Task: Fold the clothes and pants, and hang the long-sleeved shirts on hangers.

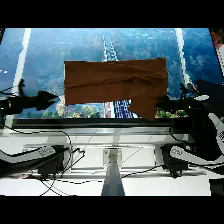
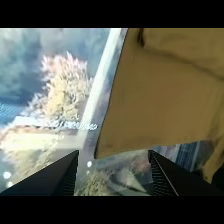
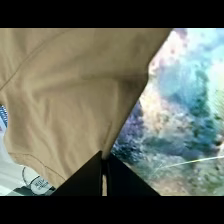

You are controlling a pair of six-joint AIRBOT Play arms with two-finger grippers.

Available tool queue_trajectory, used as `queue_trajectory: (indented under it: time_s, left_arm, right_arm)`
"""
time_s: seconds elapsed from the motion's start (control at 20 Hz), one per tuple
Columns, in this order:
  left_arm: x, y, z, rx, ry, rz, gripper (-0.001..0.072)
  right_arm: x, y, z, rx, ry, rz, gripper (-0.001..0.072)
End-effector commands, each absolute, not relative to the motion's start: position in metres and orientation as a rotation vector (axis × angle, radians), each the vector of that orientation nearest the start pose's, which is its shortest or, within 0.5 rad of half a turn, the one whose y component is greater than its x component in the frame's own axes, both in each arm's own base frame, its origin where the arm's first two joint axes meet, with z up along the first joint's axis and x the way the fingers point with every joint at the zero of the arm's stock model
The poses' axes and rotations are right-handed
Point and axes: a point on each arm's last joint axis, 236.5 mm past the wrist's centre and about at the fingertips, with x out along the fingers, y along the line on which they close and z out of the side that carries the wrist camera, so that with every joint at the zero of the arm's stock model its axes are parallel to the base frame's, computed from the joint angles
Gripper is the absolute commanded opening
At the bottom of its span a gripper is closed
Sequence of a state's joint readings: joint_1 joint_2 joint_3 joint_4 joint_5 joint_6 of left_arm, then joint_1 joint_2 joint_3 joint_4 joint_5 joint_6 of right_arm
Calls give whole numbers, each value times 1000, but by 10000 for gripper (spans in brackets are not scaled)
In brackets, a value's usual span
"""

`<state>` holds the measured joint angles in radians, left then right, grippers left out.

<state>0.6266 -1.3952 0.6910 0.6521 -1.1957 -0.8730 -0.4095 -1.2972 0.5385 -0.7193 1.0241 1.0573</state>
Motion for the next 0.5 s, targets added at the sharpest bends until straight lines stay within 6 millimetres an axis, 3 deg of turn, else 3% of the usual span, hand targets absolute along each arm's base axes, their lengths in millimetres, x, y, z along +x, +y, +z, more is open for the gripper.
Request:
queue_trajectory:
  time_s: [0.0,0.1,0.15,0.25,0.3,0.35,0.45]
  left_arm:
    - [308,-28,-112,-896,1269,-338,469]
    - [310,-44,-128,-852,1304,-344,469]
    - [313,-47,-131,-823,1301,-346,328]
    - [321,-45,-130,-796,1284,-341,244]
    - [324,-44,-127,-792,1278,-349,94]
    - [326,-46,-121,-795,1275,-374,22]
    - [328,-53,-101,-781,1272,-477,21]
  right_arm:
    - [282,44,-111,856,1345,210,20]
    - [282,44,-111,853,1342,212,19]
    - [283,43,-110,819,1332,236,19]
    - [285,45,-105,794,1325,275,19]
    - [286,45,-102,788,1321,287,18]
    - [289,45,-96,775,1307,298,18]
    - [294,44,-79,731,1258,317,17]
